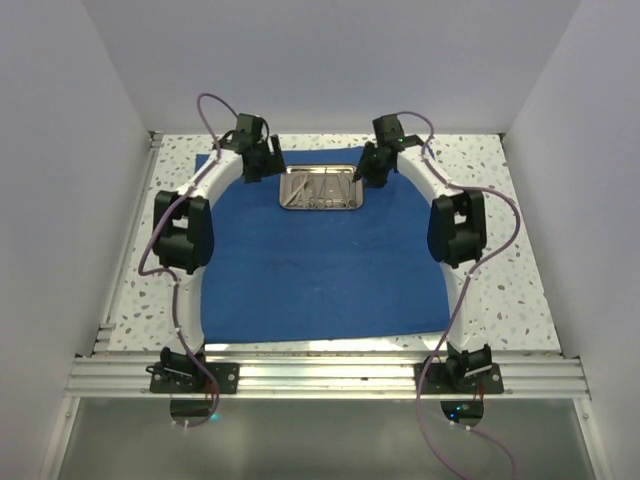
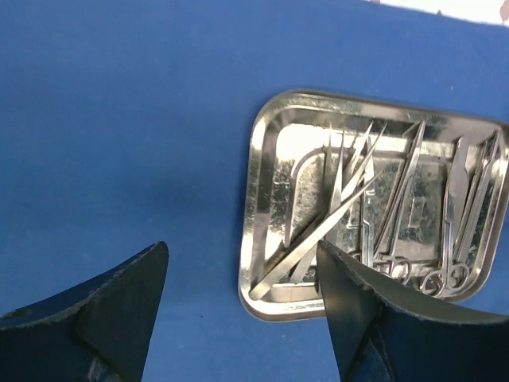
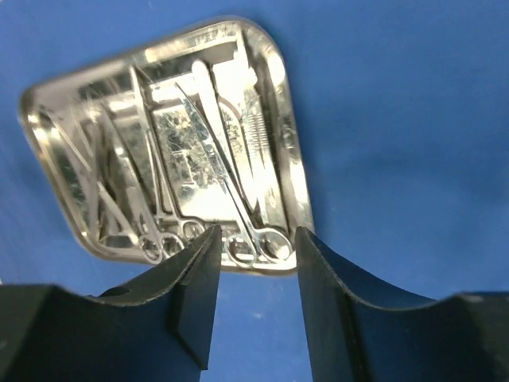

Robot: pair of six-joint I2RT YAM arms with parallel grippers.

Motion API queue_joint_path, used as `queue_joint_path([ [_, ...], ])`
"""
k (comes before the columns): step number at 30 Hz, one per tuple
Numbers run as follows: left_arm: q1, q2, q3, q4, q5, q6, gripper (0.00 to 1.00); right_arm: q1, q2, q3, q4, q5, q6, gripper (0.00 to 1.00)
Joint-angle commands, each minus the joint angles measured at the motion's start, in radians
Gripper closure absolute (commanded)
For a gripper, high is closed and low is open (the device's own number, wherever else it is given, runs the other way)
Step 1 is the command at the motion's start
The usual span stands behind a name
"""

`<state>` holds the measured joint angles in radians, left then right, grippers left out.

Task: Open and lay out the surgical kit
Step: Move the container from the surgical kit.

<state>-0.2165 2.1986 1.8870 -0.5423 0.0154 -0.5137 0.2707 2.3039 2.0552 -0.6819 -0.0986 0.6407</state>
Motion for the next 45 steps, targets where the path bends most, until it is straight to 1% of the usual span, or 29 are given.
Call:
queue_joint_path([
  [1, -0.018, 0.021, 0.018, -0.001, 0.040, -0.006, 0.21, -0.011, 0.086, 0.091, -0.093, 0.016, -0.012, 0.57],
  [4, -0.029, 0.036, 0.020, -0.010, 0.041, 0.004, 0.21, 0.005, 0.135, 0.140, -0.114, 0.039, -0.012, 0.61],
  [6, -0.030, 0.055, 0.026, -0.021, 0.044, 0.015, 0.22, 0.018, 0.163, 0.187, -0.157, 0.074, -0.013, 0.61],
  [9, -0.032, 0.069, 0.026, -0.028, 0.046, 0.026, 0.25, 0.022, 0.170, 0.198, -0.180, 0.097, -0.016, 0.61],
  [12, -0.032, 0.073, 0.015, -0.028, 0.044, 0.038, 0.26, 0.022, 0.149, 0.192, -0.183, 0.120, -0.019, 0.61],
  [15, -0.032, 0.078, 0.004, -0.027, 0.044, 0.047, 0.26, 0.024, 0.108, 0.183, -0.177, 0.108, -0.029, 0.58],
  [18, -0.032, 0.088, 0.006, -0.025, 0.044, 0.055, 0.27, 0.024, 0.080, 0.174, -0.169, 0.112, -0.033, 0.57],
  [23, -0.032, 0.118, 0.023, -0.031, 0.055, 0.053, 0.28, 0.025, 0.117, 0.221, -0.228, 0.152, -0.045, 0.59],
  [25, -0.032, 0.124, 0.029, -0.038, 0.057, 0.058, 0.30, 0.024, 0.105, 0.233, -0.234, 0.160, -0.050, 0.60],
  [28, -0.030, 0.130, 0.041, -0.047, 0.046, 0.066, 0.30, 0.024, 0.033, 0.177, -0.167, 0.172, -0.070, 0.59],
  [31, -0.030, 0.141, 0.050, -0.050, 0.041, 0.067, 0.30, 0.025, 0.025, 0.174, -0.154, 0.183, -0.087, 0.58],
  [35, -0.032, 0.164, 0.079, -0.067, 0.040, 0.064, 0.30, 0.025, 0.110, 0.246, -0.191, 0.169, -0.088, 0.60],
  [40, -0.032, 0.167, 0.096, -0.077, 0.035, 0.066, 0.30, 0.035, 0.173, 0.284, -0.188, 0.143, -0.088, 0.62],
  [45, -0.030, 0.155, 0.095, -0.088, 0.031, 0.069, 0.30, 0.050, 0.267, 0.388, -0.251, 0.172, -0.110, 0.67],
])
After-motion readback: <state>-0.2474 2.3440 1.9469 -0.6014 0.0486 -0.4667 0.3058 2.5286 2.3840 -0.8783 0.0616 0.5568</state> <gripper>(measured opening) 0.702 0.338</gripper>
